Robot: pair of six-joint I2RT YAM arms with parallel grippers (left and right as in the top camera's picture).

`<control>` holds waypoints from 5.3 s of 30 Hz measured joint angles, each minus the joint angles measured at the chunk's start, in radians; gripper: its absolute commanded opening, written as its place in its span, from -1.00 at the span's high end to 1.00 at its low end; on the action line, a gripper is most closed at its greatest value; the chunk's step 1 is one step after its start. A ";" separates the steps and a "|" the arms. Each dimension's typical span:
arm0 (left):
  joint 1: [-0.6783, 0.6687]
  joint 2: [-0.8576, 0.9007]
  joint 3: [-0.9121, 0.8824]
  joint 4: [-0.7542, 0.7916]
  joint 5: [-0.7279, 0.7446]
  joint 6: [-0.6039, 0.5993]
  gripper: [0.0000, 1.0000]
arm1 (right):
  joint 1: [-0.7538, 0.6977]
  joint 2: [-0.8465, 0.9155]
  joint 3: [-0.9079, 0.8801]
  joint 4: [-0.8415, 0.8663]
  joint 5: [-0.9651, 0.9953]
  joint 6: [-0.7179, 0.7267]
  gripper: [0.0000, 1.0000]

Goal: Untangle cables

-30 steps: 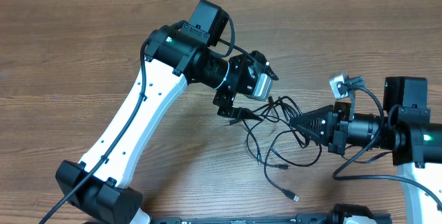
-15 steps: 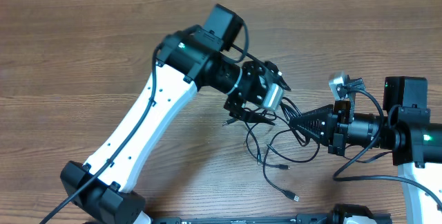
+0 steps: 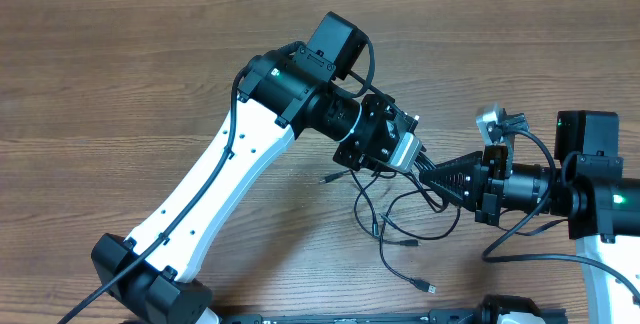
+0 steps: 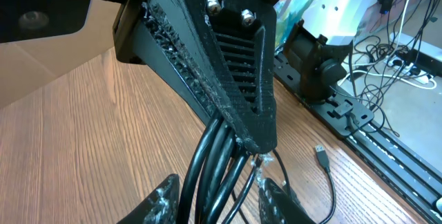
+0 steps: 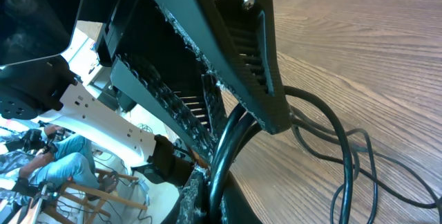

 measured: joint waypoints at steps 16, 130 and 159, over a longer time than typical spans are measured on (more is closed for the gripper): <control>0.000 0.000 0.000 0.000 -0.026 -0.001 0.56 | 0.000 0.000 0.000 0.001 0.000 0.064 0.93; 0.391 -0.027 0.000 -0.021 0.347 -0.560 0.89 | 0.000 0.000 0.000 0.431 0.132 0.696 0.93; 0.506 -0.028 0.000 0.192 -0.062 -1.277 0.14 | 0.000 0.001 0.000 0.409 0.174 0.753 0.92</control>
